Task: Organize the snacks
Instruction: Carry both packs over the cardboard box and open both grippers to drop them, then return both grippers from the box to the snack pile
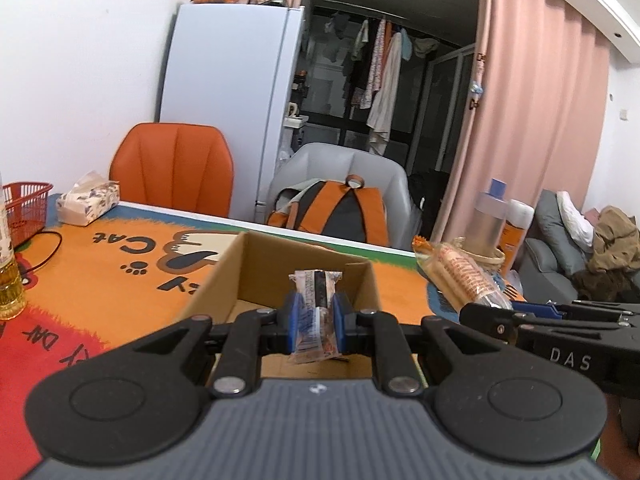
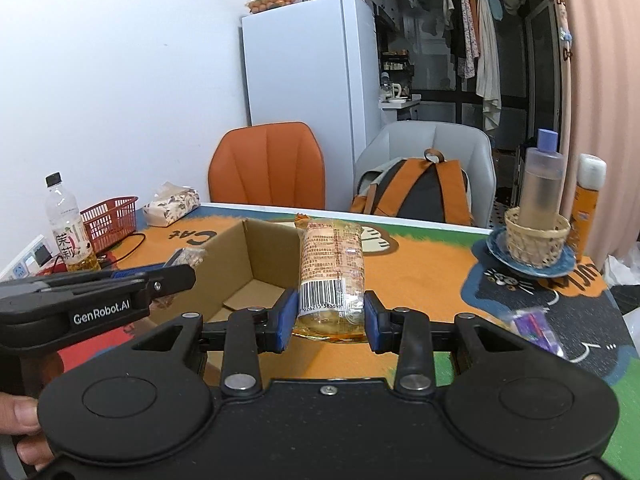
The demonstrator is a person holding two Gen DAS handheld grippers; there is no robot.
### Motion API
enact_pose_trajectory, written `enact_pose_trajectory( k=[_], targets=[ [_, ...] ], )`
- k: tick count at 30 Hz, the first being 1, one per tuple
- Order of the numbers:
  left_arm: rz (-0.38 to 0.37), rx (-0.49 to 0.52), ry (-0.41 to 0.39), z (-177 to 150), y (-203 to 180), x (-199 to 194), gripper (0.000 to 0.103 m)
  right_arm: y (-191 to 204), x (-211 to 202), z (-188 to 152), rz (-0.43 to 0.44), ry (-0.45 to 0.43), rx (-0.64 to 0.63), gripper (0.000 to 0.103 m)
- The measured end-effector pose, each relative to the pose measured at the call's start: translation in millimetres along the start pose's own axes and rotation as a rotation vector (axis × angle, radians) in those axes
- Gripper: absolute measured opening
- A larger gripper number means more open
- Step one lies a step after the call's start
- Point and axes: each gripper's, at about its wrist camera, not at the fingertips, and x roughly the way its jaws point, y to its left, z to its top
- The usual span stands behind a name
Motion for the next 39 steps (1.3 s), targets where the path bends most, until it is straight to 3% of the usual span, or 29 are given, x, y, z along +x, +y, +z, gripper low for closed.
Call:
enact_pose_trajectory(
  k=[11,13,15,17,20,22,23,25,34,39],
  targets=[
    [0.066,-0.077,0.005,10.4,38.4,23.0,0.019,17.4,25.4,15.9,0.048,-0.004,0.027,0.036],
    [0.102,-0.086,-0.009,9.8,40.0,22.1,0.025,21.1,29.3,15.6,0.059,-0.002,0.029,0.036],
    [0.113,-0.086,-0.013,6.9,39.5,18.3,0.043,23.9,33.5,16.3,0.069,0.002,0.033,0.036],
    [0.096,-0.094,-0.021,2.5,39.6,10.8,0.052,25.4,37.5,14.8,0.078,0.009,0.041,0.036],
    [0.111,-0.108,-0.030,-2.8,39.9,0.9,0.057,27.8,42.3,14.1,0.089,0.008,0.048,0.037],
    [0.115,-0.130,-0.029,-5.9,43.1,-5.2,0.059,32.7,41.4,13.6,0.130,-0.015,0.016,0.044],
    [0.118,-0.142,-0.027,-7.1,44.9,-7.8,0.060,36.7,38.8,12.5,0.136,-0.035,-0.016,0.060],
    [0.131,-0.163,-0.030,-8.9,49.0,-11.9,0.065,43.6,33.7,11.4,0.101,-0.063,-0.051,0.071],
    [0.151,-0.218,-0.038,-18.7,52.4,-29.2,0.084,31.2,26.8,-4.1,0.107,0.017,0.003,0.071],
    [0.151,-0.245,-0.034,-25.4,47.8,-34.4,0.092,19.0,15.0,-10.8,0.100,0.036,0.029,0.084]
  ],
)
